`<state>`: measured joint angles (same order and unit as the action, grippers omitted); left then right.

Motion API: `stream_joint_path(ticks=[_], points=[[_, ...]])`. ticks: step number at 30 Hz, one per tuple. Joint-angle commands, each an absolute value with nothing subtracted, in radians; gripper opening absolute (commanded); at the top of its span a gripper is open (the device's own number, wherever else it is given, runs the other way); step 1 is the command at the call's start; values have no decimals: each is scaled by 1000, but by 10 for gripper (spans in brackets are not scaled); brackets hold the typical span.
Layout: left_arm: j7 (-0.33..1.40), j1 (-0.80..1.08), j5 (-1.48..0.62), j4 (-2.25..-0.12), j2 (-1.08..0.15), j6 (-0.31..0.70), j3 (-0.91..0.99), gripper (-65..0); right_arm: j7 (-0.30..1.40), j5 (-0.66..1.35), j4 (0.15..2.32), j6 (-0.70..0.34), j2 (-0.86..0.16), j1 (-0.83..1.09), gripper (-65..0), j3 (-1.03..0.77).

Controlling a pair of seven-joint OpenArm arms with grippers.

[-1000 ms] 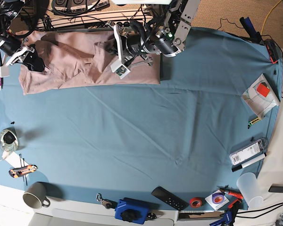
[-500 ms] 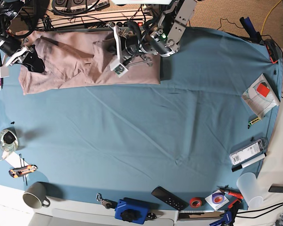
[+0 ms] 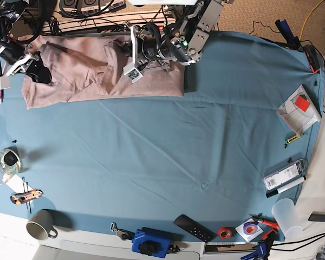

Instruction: Fold the T-shirt properly

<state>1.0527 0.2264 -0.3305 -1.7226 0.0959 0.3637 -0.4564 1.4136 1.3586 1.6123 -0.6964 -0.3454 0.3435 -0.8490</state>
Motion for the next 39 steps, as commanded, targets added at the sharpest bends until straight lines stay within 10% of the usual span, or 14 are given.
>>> stream_joint_path(ticks=[1, 23, 28, 39], points=[[1040, 212, -391, -1768, 116, 375, -469, -650, 1396, 1404, 1629, -698, -366, 341, -475, -860], [1087, 167, -160, -2009, 66, 284, -324, -650, 1396, 1414, 1629, -698, -426, 341, -472, -1081], [1106, 171, -161, -2014, -1, 263, -315, -650, 1396, 1378, 1629, -698, -498, 345, -336, -1081], [1127, 188, -185, -2051, -45, 243, -315, -650, 1396, 1237, 1462, -698, -558, 346, -328, -1080]])
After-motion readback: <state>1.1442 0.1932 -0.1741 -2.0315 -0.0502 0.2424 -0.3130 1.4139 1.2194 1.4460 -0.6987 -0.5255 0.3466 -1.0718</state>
